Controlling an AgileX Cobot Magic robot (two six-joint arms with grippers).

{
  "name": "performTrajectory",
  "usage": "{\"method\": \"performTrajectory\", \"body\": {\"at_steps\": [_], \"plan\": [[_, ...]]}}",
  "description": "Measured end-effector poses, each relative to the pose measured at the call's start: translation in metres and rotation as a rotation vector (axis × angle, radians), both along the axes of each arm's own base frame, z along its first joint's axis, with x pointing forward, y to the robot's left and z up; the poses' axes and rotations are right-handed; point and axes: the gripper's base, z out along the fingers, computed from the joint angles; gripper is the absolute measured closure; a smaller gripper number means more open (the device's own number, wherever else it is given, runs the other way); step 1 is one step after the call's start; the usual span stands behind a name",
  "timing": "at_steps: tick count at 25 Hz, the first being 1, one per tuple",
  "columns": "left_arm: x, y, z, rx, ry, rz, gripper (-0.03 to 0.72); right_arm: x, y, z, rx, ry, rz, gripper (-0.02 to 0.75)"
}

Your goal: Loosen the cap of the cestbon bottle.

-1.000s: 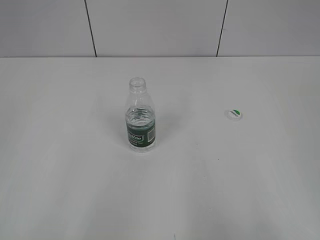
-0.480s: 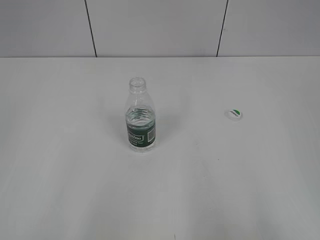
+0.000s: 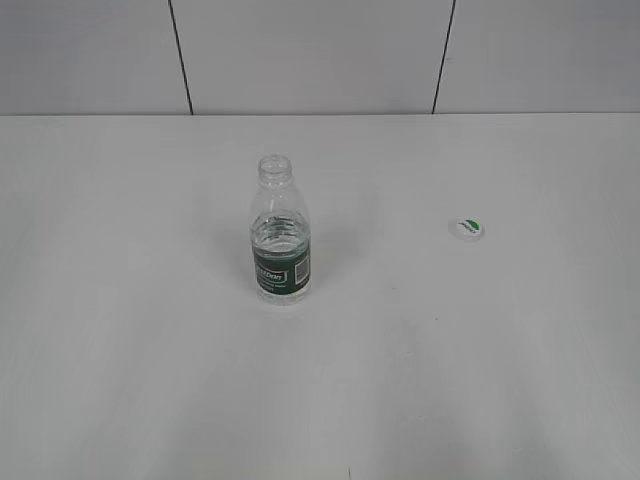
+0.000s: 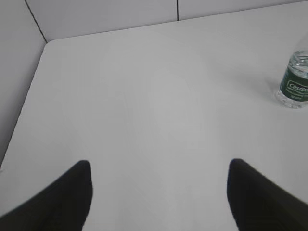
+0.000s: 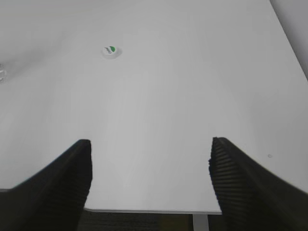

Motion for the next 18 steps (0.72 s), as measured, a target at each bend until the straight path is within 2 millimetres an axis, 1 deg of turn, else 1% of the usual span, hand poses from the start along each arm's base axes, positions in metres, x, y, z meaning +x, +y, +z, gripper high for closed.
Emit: {"method": "performTrajectory", "body": {"at_steps": [5, 10, 18], "plan": [[-0.0002, 0.0003, 0.0000, 0.000, 0.000, -0.032, 0.172, -0.0002, 0.0009, 0.0000, 0.000, 0.000, -0.094, 0.156], [-0.0002, 0.0003, 0.0000, 0.000, 0.000, -0.032, 0.174, -0.0002, 0.0013, 0.0000, 0.000, 0.000, -0.145, 0.156], [0.0002, 0.0004, -0.0009, 0.001, 0.003, -0.031, 0.180, -0.0002, 0.0014, 0.0000, 0.001, 0.000, -0.154, 0.156]]}}
